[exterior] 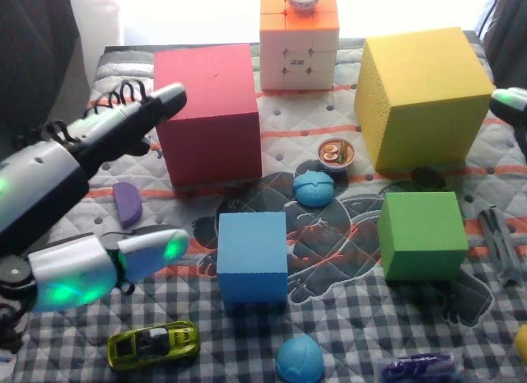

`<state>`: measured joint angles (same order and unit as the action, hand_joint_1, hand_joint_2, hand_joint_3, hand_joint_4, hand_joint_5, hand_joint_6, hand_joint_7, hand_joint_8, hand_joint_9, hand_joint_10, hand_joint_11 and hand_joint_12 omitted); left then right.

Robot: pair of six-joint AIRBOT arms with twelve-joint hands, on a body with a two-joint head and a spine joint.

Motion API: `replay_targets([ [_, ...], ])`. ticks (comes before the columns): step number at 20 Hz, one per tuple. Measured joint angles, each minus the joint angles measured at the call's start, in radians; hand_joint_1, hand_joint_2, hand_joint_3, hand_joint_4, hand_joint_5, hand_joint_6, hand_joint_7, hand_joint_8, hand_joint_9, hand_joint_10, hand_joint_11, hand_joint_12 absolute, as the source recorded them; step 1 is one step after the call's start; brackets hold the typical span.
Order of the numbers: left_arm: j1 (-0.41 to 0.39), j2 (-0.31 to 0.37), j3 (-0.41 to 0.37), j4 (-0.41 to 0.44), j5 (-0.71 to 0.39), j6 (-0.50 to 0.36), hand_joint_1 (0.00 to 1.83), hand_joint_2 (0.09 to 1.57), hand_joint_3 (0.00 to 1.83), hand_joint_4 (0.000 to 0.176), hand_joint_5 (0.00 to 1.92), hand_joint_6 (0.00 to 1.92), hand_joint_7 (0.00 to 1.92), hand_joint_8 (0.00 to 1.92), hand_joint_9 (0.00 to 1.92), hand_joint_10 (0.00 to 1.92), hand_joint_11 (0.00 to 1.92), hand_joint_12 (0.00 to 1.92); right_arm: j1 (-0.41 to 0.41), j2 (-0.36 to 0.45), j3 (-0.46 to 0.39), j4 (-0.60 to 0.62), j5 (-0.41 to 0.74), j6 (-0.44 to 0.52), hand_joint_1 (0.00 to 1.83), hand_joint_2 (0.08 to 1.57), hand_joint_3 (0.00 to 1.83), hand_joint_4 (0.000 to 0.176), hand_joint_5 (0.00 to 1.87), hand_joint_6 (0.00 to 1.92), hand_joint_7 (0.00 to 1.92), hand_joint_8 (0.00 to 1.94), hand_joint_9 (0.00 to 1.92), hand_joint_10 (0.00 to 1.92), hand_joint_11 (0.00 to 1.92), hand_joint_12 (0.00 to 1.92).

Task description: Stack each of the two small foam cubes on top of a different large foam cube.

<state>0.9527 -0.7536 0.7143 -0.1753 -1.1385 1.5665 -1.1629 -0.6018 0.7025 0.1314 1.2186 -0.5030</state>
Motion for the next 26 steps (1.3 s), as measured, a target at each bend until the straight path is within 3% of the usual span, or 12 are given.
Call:
replay_targets([
  [1,-0.011,-0.011,0.011,0.001,0.020,0.000,0.59,1.15,0.00,0.085,0.00,0.00,0.00,0.00,0.00,0.01,0.00,0.75,0.000,0.000,0.002,0.000,-0.010,0.000,0.62,1.13,0.01,0.000,0.00,0.00,0.00,0.00,0.00,0.12,0.00,1.38],
  [4,-0.067,-0.052,0.041,0.011,0.150,0.001,0.58,1.12,0.00,0.066,0.00,0.00,0.00,0.00,0.00,0.00,0.00,0.61,0.025,-0.016,0.021,-0.002,-0.064,0.000,0.61,1.10,0.00,0.000,0.00,0.00,0.00,0.00,0.00,0.14,0.00,1.43],
  [5,-0.089,-0.069,0.051,0.016,0.192,0.001,0.57,1.09,0.00,0.083,0.00,0.00,0.00,0.00,0.00,0.00,0.00,0.25,0.055,-0.032,0.035,-0.003,-0.094,0.000,0.60,1.09,0.00,0.000,0.00,0.00,0.00,0.00,0.00,0.08,0.00,1.27],
  [7,-0.101,-0.092,0.064,0.023,0.245,0.001,0.55,1.06,0.00,0.079,0.00,0.00,0.00,0.00,0.00,0.00,0.00,0.04,0.118,-0.066,0.061,-0.029,-0.158,0.000,0.58,1.10,0.00,0.000,0.00,0.00,0.00,0.00,0.00,0.04,0.00,1.23],
  [8,-0.103,-0.101,0.071,0.024,0.272,0.000,0.56,1.03,0.00,0.108,0.00,0.00,0.00,0.00,0.00,0.00,0.00,0.01,0.142,-0.084,0.072,-0.038,-0.196,0.000,0.55,1.09,0.00,0.000,0.00,0.00,0.00,0.00,0.01,0.05,0.00,1.32],
  [10,-0.110,-0.109,0.080,0.020,0.312,0.002,0.58,1.02,0.00,0.095,0.00,0.00,0.00,0.00,0.00,0.00,0.00,0.00,0.173,-0.114,0.091,-0.055,-0.256,0.000,0.52,1.06,0.00,0.000,0.00,0.00,0.00,0.00,0.02,0.29,0.00,1.61],
  [14,-0.151,-0.174,0.125,0.020,0.386,0.002,0.60,0.98,0.00,0.103,0.00,0.00,0.00,0.00,0.00,0.00,0.04,0.02,0.204,-0.154,0.125,-0.056,-0.343,-0.001,0.52,1.05,0.00,0.000,0.00,0.00,0.00,0.00,0.00,0.31,0.00,1.42],
  [17,-0.162,-0.211,0.146,0.020,0.422,0.007,0.72,0.96,0.02,0.093,0.00,0.00,0.00,0.00,0.00,0.00,0.00,0.76,0.230,-0.175,0.141,-0.047,-0.389,-0.002,0.59,1.05,0.00,0.000,0.00,0.00,0.00,0.00,0.00,0.28,0.00,1.28],
  [20,-0.191,-0.238,0.167,0.011,0.454,0.017,0.90,0.98,0.00,0.018,0.08,0.02,0.09,0.01,0.11,0.05,0.00,1.26,0.263,-0.203,0.153,-0.053,-0.446,-0.002,0.69,1.05,0.00,0.000,0.00,0.00,0.05,0.01,0.01,0.33,0.00,1.24],
  [22,-0.208,-0.250,0.169,0.010,0.478,0.058,1.00,1.01,0.00,0.000,0.21,0.00,0.20,0.02,0.06,0.47,0.00,1.52,0.286,-0.222,0.164,-0.060,-0.475,-0.001,0.76,1.08,0.00,0.000,0.02,0.01,0.16,0.02,0.02,0.50,0.00,1.33],
  [24,-0.219,-0.259,0.169,-0.001,0.490,0.099,1.09,1.06,0.00,0.000,0.33,0.06,0.32,0.08,0.01,1.04,0.00,1.69,0.304,-0.238,0.180,-0.068,-0.504,-0.002,0.90,1.09,0.00,0.000,0.21,0.14,0.39,0.14,0.10,1.02,0.00,1.69],
  [26,-0.226,-0.262,0.171,-0.013,0.490,0.127,1.20,1.14,0.01,0.000,0.15,0.84,0.16,0.81,0.04,1.37,0.00,1.81,0.313,-0.243,0.184,-0.070,-0.512,-0.002,1.10,1.13,0.00,0.000,0.14,1.16,0.40,1.25,0.36,1.57,0.30,1.90],
])
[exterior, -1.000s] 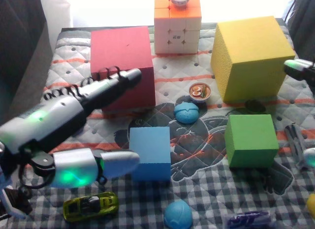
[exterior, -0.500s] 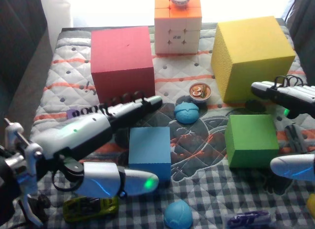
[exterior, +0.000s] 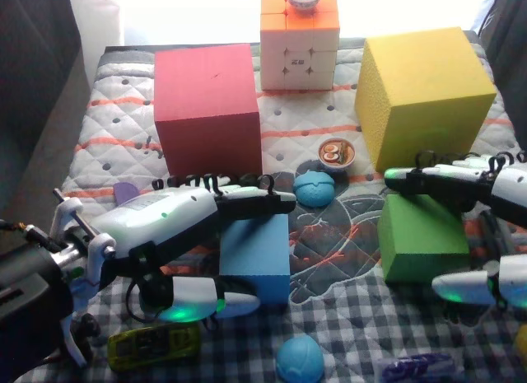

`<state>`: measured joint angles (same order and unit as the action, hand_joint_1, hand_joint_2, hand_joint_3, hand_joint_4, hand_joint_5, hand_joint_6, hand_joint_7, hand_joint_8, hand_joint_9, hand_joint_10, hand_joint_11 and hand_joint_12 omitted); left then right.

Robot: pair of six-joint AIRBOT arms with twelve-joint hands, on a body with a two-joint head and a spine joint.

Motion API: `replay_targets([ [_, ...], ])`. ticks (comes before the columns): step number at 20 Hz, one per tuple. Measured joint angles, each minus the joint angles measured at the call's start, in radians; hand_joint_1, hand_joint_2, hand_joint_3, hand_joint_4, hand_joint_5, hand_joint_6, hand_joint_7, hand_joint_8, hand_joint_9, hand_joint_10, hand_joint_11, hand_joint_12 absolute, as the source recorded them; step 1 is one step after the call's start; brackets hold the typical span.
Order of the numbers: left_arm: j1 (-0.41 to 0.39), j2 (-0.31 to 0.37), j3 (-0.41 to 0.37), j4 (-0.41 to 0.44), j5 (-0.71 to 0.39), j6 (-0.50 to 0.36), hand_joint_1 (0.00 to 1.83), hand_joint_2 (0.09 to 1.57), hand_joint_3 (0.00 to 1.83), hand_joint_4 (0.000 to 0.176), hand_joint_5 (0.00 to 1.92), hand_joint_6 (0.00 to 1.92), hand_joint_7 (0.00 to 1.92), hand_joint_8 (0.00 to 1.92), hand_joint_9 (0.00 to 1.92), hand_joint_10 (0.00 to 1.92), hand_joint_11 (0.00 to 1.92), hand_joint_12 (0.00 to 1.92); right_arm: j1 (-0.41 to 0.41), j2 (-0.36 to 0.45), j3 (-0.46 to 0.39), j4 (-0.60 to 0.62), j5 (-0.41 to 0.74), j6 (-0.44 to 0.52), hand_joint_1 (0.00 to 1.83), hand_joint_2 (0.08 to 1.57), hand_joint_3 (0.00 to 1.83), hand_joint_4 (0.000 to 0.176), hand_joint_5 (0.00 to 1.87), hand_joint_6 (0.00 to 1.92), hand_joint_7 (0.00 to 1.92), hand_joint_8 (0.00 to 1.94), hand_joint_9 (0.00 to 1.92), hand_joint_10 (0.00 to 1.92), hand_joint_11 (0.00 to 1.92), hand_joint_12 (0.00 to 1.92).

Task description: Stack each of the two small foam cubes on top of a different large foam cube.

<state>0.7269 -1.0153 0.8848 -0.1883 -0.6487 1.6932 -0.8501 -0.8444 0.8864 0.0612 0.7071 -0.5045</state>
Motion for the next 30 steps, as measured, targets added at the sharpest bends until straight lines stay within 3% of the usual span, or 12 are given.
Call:
replay_targets([
  [2,-0.008,-0.005,-0.011,-0.006,0.006,0.047,1.31,1.20,0.01,0.000,0.07,1.40,0.13,1.20,0.14,1.43,0.12,1.76,0.002,-0.002,0.003,0.005,0.007,0.001,1.16,1.30,0.01,0.000,0.49,1.55,0.76,1.50,0.61,1.71,0.55,1.92],
  [6,-0.011,0.023,-0.060,0.014,-0.011,0.090,0.99,1.48,0.01,0.000,0.30,1.81,0.36,1.91,0.04,1.87,0.19,1.92,0.026,0.019,-0.014,-0.037,-0.015,-0.002,1.05,1.39,0.01,0.000,0.41,1.76,0.62,1.71,0.47,1.92,0.45,1.92],
  [8,-0.023,0.065,-0.082,0.039,-0.040,0.092,1.20,1.43,0.00,0.000,0.02,1.70,0.40,1.87,0.03,1.83,0.13,1.91,0.036,0.059,-0.037,-0.055,0.002,-0.001,1.07,1.38,0.00,0.000,0.42,1.72,0.65,1.69,0.50,1.92,0.53,1.92],
  [10,-0.036,0.103,-0.100,0.054,-0.085,0.093,1.34,1.26,0.00,0.000,0.01,1.67,0.01,1.59,0.04,1.69,0.05,1.82,0.041,0.096,-0.050,-0.054,0.049,-0.002,1.09,1.37,0.00,0.000,0.43,1.66,0.67,1.67,0.49,1.84,0.42,1.92],
  [12,-0.053,0.117,-0.105,0.072,-0.095,0.094,1.29,1.27,0.00,0.000,0.03,1.62,0.06,1.42,0.14,1.28,0.00,1.24,0.064,0.120,-0.059,-0.059,0.063,-0.002,1.10,1.35,0.00,0.000,0.50,1.60,0.67,1.64,0.53,1.80,0.55,1.92],
  [14,-0.078,0.129,-0.109,0.083,-0.100,0.095,0.93,1.44,0.02,0.000,0.38,1.82,0.02,1.37,0.07,1.26,0.00,1.49,0.093,0.132,-0.061,-0.070,0.074,-0.001,1.09,1.34,0.00,0.000,0.50,1.62,0.67,1.61,0.59,1.80,0.68,1.92],
  [20,-0.201,0.135,-0.046,0.036,-0.053,0.093,1.58,1.29,0.00,0.000,0.00,1.40,0.02,1.29,0.48,1.76,0.38,1.91,0.201,0.132,-0.007,-0.060,0.071,-0.001,1.31,1.31,0.00,0.000,0.42,1.62,0.65,1.54,0.70,1.69,0.71,1.92],
  [24,-0.261,0.131,-0.025,-0.022,0.018,0.208,1.30,1.24,0.00,0.000,0.03,1.39,0.00,1.27,0.25,1.75,0.40,1.92,0.291,0.113,0.038,-0.058,0.048,-0.001,1.28,1.32,0.01,0.000,0.43,1.68,0.61,1.56,0.69,1.69,0.74,1.92],
  [25,-0.277,0.127,-0.020,-0.042,0.024,0.237,1.30,1.23,0.00,0.003,0.01,0.98,0.00,1.24,0.25,1.74,0.42,1.92,0.303,0.110,0.045,-0.057,0.035,-0.001,1.28,1.32,0.01,0.000,0.43,1.71,0.60,1.54,0.68,1.69,0.70,1.92],
  [26,-0.291,0.126,-0.014,-0.060,0.019,0.252,1.36,1.21,0.00,0.048,0.01,0.74,0.03,1.14,0.25,1.65,0.31,1.91,0.326,0.102,0.061,-0.054,0.012,-0.001,1.28,1.32,0.01,0.000,0.46,1.71,0.58,1.55,0.66,1.69,0.65,1.92],
  [28,-0.301,0.119,0.004,-0.082,0.017,0.255,1.33,1.21,0.00,0.000,0.18,0.41,0.14,0.72,0.25,1.46,0.21,1.83,0.355,0.093,0.080,-0.008,-0.026,0.000,1.28,1.33,0.00,0.000,0.46,1.74,0.56,1.56,0.67,1.66,0.64,1.92],
  [30,-0.321,0.119,0.025,-0.109,0.038,0.259,1.30,1.21,0.00,0.000,0.12,0.67,0.06,0.94,0.20,1.60,0.43,1.92,0.379,0.093,0.085,0.059,-0.061,-0.001,1.14,1.33,0.00,0.000,0.51,1.70,0.65,1.53,0.69,1.72,0.73,1.92],
])
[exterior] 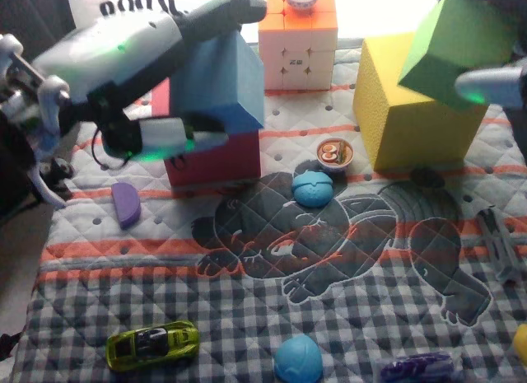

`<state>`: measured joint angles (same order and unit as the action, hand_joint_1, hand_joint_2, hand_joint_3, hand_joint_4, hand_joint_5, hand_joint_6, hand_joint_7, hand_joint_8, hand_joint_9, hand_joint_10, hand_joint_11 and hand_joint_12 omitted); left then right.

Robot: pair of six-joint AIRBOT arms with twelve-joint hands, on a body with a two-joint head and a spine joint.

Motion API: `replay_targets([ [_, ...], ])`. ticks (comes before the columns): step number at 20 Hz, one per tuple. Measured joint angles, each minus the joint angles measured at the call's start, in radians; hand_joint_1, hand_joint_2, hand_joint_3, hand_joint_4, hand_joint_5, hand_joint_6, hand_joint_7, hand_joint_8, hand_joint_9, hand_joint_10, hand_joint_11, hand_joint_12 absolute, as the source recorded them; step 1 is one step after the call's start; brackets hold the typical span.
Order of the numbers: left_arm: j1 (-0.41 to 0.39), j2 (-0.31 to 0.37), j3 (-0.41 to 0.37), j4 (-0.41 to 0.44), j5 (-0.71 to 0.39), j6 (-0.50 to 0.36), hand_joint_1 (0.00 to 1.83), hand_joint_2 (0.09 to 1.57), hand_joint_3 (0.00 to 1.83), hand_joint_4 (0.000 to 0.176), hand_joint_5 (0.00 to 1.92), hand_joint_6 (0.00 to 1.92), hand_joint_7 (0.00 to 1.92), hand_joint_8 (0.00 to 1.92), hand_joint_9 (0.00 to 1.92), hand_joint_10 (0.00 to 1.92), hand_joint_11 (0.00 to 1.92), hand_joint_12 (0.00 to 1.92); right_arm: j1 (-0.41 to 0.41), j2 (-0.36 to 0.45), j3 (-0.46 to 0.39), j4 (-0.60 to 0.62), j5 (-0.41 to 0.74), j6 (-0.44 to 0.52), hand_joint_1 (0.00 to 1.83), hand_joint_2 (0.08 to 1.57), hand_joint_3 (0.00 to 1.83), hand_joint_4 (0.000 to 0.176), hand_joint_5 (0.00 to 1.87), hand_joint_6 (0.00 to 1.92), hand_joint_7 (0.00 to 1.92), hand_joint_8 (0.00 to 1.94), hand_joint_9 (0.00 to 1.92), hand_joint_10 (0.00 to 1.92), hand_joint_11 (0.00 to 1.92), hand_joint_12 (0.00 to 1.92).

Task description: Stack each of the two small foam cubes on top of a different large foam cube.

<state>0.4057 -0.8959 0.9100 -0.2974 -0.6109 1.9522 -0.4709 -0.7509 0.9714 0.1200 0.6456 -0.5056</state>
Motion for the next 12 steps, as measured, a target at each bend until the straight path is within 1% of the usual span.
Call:
replay_targets([
  [1,-0.013,0.000,0.011,-0.012,0.006,0.000,1.30,1.22,0.00,0.000,0.03,1.01,0.02,1.22,0.25,1.72,0.51,1.92,0.011,-0.002,0.004,0.017,-0.012,0.000,1.10,1.34,0.00,0.000,0.51,1.71,0.66,1.53,0.66,1.76,0.71,1.92],
  [2,-0.034,0.000,0.028,-0.030,0.012,0.000,1.30,1.23,0.00,0.000,0.01,1.11,0.01,0.97,0.09,1.50,0.19,1.92,0.018,-0.010,0.018,0.024,-0.030,0.000,1.08,1.35,0.01,0.000,0.49,1.74,0.64,1.55,0.63,1.76,0.69,1.92],
  [3,-0.048,0.000,0.040,-0.037,0.015,0.000,1.39,1.22,0.00,0.000,0.00,1.36,0.00,1.19,0.02,1.64,0.07,1.92,0.021,-0.018,0.028,0.034,-0.044,0.000,1.08,1.35,0.00,0.000,0.49,1.74,0.64,1.55,0.61,1.74,0.67,1.92],
  [4,-0.065,-0.002,0.062,-0.064,0.029,0.006,1.47,1.19,0.00,0.000,0.06,1.51,0.00,1.14,0.04,1.58,0.11,1.90,0.021,-0.032,0.053,0.055,-0.074,0.001,1.10,1.34,0.00,0.000,0.50,1.70,0.68,1.52,0.58,1.69,0.61,1.92],
  [5,-0.065,-0.005,0.068,-0.069,0.031,0.006,1.47,1.19,0.00,0.000,0.06,1.51,0.00,1.14,0.04,1.58,0.11,1.90,0.021,-0.034,0.058,0.062,-0.082,0.000,1.10,1.34,0.00,0.000,0.50,1.70,0.68,1.52,0.58,1.69,0.61,1.92],
  [6,-0.065,-0.006,0.077,-0.085,0.039,0.008,1.58,1.24,0.00,0.000,0.10,1.49,0.04,1.19,0.42,1.69,0.28,1.91,0.023,-0.040,0.071,0.075,-0.097,-0.001,1.10,1.33,0.00,0.000,0.51,1.69,0.68,1.51,0.56,1.67,0.58,1.92],
  [7,-0.065,-0.006,0.085,-0.104,0.057,0.010,1.60,1.23,0.00,0.000,0.05,1.46,0.14,1.15,0.55,1.64,0.33,1.85,0.026,-0.042,0.082,0.082,-0.114,-0.001,1.10,1.33,0.00,0.000,0.51,1.68,0.68,1.51,0.57,1.67,0.60,1.92],
  [8,-0.065,-0.011,0.088,-0.119,0.066,0.029,1.60,1.23,0.00,0.000,0.05,1.37,0.18,1.13,0.57,1.63,0.35,1.87,0.032,-0.049,0.095,0.091,-0.124,-0.001,1.10,1.33,0.00,0.000,0.52,1.67,0.69,1.50,0.58,1.64,0.61,1.92],
  [9,-0.074,-0.022,0.097,-0.143,0.082,0.060,1.41,1.21,0.00,0.000,0.12,1.18,0.19,1.03,0.40,1.51,0.36,1.85,0.038,-0.057,0.108,0.102,-0.132,-0.001,1.10,1.33,0.00,0.002,0.54,1.65,0.67,1.51,0.54,1.63,0.57,1.92],
  [10,-0.081,-0.031,0.103,-0.163,0.098,0.088,1.32,1.22,0.00,0.000,0.13,1.11,0.18,0.73,0.22,1.15,0.08,1.79,0.045,-0.066,0.117,0.106,-0.141,-0.001,1.10,1.33,0.00,0.012,0.56,1.64,0.65,1.52,0.52,1.62,0.54,1.92],
  [11,-0.082,-0.044,0.111,-0.175,0.104,0.114,1.34,1.21,0.00,0.000,0.16,1.06,0.26,0.55,0.28,1.16,0.16,1.80,0.057,-0.082,0.127,0.106,-0.156,-0.002,1.09,1.33,0.00,0.000,0.52,1.66,0.67,1.53,0.51,1.63,0.53,1.92],
  [12,-0.082,-0.057,0.121,-0.191,0.113,0.117,1.31,1.21,0.00,0.000,0.17,1.09,0.30,0.42,0.32,1.17,0.27,1.79,0.061,-0.100,0.138,0.105,-0.166,-0.001,1.11,1.33,0.00,0.000,0.48,1.66,0.71,1.52,0.56,1.66,0.60,1.92],
])
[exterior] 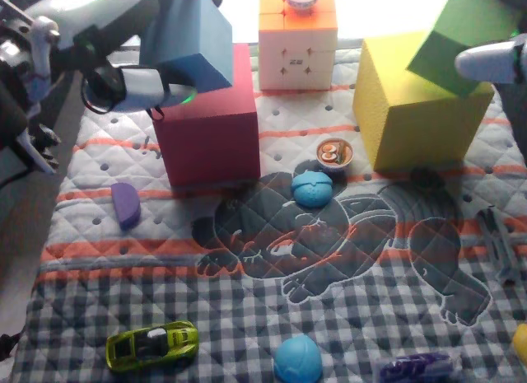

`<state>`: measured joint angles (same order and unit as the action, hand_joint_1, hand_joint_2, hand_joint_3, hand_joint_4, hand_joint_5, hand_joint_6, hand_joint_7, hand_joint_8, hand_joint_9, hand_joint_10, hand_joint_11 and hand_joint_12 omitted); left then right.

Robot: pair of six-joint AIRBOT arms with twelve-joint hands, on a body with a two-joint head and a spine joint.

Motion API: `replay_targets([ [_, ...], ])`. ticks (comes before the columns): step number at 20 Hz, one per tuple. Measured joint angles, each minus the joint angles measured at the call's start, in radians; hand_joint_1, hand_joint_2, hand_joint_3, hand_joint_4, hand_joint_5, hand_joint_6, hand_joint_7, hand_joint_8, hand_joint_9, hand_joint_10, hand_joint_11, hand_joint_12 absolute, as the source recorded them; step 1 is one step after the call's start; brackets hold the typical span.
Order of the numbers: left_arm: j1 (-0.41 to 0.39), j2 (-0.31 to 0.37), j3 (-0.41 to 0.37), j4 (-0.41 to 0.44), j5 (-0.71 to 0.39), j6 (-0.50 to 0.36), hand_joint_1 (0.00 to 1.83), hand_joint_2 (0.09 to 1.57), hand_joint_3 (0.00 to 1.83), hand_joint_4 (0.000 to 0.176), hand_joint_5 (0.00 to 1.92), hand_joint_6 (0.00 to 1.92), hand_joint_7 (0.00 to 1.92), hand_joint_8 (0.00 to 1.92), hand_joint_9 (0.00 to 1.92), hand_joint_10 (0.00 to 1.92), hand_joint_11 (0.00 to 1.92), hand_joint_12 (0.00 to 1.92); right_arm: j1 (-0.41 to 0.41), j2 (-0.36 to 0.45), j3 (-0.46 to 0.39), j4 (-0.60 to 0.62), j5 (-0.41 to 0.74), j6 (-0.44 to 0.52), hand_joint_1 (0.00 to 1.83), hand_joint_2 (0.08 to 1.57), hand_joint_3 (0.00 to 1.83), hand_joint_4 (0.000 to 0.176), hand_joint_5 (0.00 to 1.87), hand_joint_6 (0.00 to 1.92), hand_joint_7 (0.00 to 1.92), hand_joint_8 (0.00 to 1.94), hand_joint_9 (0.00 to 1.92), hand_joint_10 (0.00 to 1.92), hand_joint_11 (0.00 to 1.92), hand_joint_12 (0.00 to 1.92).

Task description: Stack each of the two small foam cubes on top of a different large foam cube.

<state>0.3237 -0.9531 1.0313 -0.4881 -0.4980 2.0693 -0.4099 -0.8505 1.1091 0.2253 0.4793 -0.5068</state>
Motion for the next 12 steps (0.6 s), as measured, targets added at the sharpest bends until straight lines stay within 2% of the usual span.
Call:
replay_targets([
  [1,0.000,-0.010,0.009,-0.003,0.005,0.000,1.24,1.21,0.00,0.000,0.20,0.98,0.34,0.42,0.30,1.33,0.36,1.90,0.011,-0.013,0.008,0.001,-0.015,0.001,1.28,1.31,0.00,0.000,0.43,1.63,0.68,1.51,0.69,1.64,0.66,1.92],
  [2,0.000,-0.018,0.018,-0.006,0.008,0.000,1.20,1.21,0.00,0.000,0.23,0.86,0.33,0.39,0.29,1.32,0.35,1.88,0.019,-0.021,0.016,0.003,-0.024,0.003,1.31,1.30,0.00,0.000,0.42,1.61,0.69,1.48,0.73,1.62,0.72,1.92],
  [3,-0.003,-0.026,0.031,-0.018,0.013,0.000,1.11,1.22,0.00,0.000,0.20,0.66,0.21,0.17,0.15,0.89,0.07,1.75,0.030,-0.029,0.020,0.003,-0.032,0.004,1.16,1.32,0.00,0.000,0.45,1.68,0.72,1.48,0.65,1.63,0.67,1.92],
  [4,-0.004,-0.031,0.040,-0.030,0.014,-0.001,1.05,1.22,0.00,0.000,0.19,0.44,0.23,0.07,0.16,0.69,0.01,1.68,0.036,-0.037,0.024,0.004,-0.040,0.005,1.25,1.20,0.00,0.000,0.26,1.42,0.46,1.26,0.49,1.54,0.48,1.88],
  [5,-0.002,-0.035,0.041,-0.035,0.019,0.002,0.93,1.19,0.00,0.022,0.13,0.21,0.10,0.01,0.06,0.39,0.00,1.43,0.042,-0.047,0.026,0.007,-0.053,0.005,1.04,1.15,0.00,0.000,0.08,1.07,0.23,0.97,0.19,1.47,0.25,1.91],
  [6,0.000,-0.041,0.043,-0.037,0.023,0.002,0.87,1.16,0.00,0.056,0.10,0.09,0.02,0.00,0.01,0.19,0.00,1.16,0.048,-0.053,0.028,0.008,-0.068,0.005,0.94,1.12,0.00,0.000,0.04,0.80,0.16,0.66,0.07,1.23,0.06,1.86],
  [7,0.005,-0.044,0.042,-0.035,0.023,0.002,0.82,1.12,0.00,0.101,0.03,0.02,0.00,0.00,0.00,0.04,0.00,0.70,0.054,-0.064,0.031,0.006,-0.080,0.002,0.82,1.12,0.00,0.009,0.01,0.35,0.04,0.30,0.01,0.61,0.01,1.54],
  [8,0.006,-0.050,0.042,-0.036,0.037,0.002,0.81,1.06,0.00,0.148,0.01,0.00,0.00,0.00,0.00,0.01,0.00,0.26,0.054,-0.076,0.033,0.006,-0.111,0.000,0.73,1.12,0.00,0.046,0.00,0.07,0.01,0.08,0.00,0.28,0.00,1.40],
  [9,0.007,-0.052,0.042,-0.037,0.040,0.002,0.80,1.03,0.00,0.157,0.00,0.00,0.00,0.00,0.00,0.00,0.00,0.05,0.054,-0.079,0.033,0.000,-0.127,0.000,0.61,1.10,0.00,0.026,0.00,0.01,0.00,0.01,0.00,0.10,0.00,1.41],
  [10,0.009,-0.052,0.042,-0.037,0.039,0.002,0.79,1.01,0.00,0.167,0.00,0.00,0.00,0.00,0.00,0.00,0.00,0.01,0.054,-0.079,0.033,0.000,-0.132,0.000,0.43,1.05,0.00,0.031,0.00,0.00,0.00,0.00,0.00,0.03,0.00,1.43],
  [11,0.010,-0.052,0.042,-0.038,0.036,0.002,0.76,1.00,0.00,0.174,0.00,0.00,0.00,0.00,0.00,0.00,0.00,0.00,0.054,-0.077,0.033,0.001,-0.131,0.000,0.46,1.07,0.00,0.041,0.00,0.00,0.00,0.00,0.00,0.01,0.00,1.43],
  [12,0.010,-0.052,0.042,-0.042,0.034,0.002,0.74,1.00,0.00,0.176,0.00,0.00,0.00,0.00,0.00,0.00,0.00,0.00,0.054,-0.076,0.032,0.003,-0.134,0.000,0.45,1.07,0.00,0.033,0.00,0.00,0.00,0.00,0.00,0.00,0.00,1.43],
])
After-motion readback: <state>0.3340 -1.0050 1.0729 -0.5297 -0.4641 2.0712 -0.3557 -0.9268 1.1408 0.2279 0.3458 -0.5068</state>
